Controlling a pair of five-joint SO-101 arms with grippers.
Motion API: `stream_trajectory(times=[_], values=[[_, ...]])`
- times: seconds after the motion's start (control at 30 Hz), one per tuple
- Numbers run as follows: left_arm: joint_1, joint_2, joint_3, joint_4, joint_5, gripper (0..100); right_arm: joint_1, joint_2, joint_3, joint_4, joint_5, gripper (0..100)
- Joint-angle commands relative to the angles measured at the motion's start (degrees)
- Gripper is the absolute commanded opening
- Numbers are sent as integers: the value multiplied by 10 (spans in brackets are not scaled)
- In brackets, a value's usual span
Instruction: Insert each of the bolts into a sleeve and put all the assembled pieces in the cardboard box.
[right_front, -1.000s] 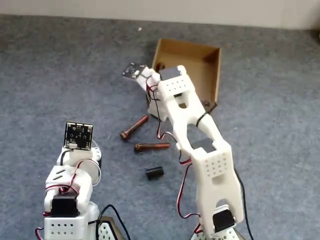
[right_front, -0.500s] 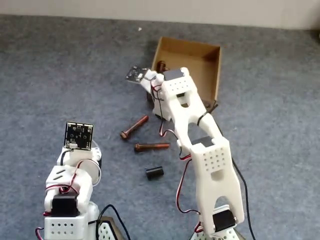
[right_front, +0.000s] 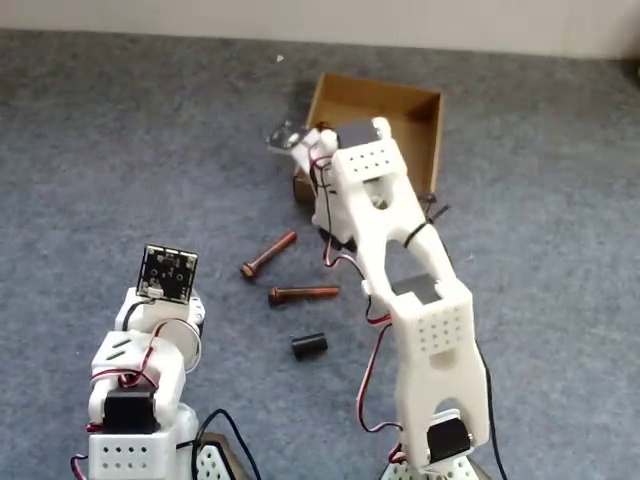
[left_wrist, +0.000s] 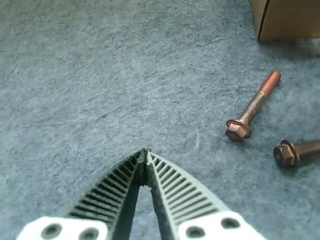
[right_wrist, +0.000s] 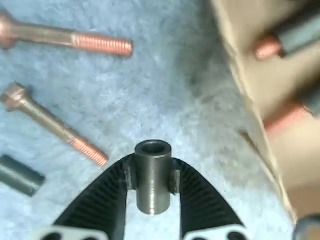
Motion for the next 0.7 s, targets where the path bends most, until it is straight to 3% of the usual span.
stream_trajectory(times=[0.0, 0.37, 0.67], values=[[-7, -4, -4, -9, -20, 7, 11, -89, -21, 40, -58, 5], [-3, -4, -4, -8, -20, 8, 0, -150, 21, 58, -142, 5], [-3, -4, -3, -8, -20, 8, -8, -387, 325, -50, -143, 5]])
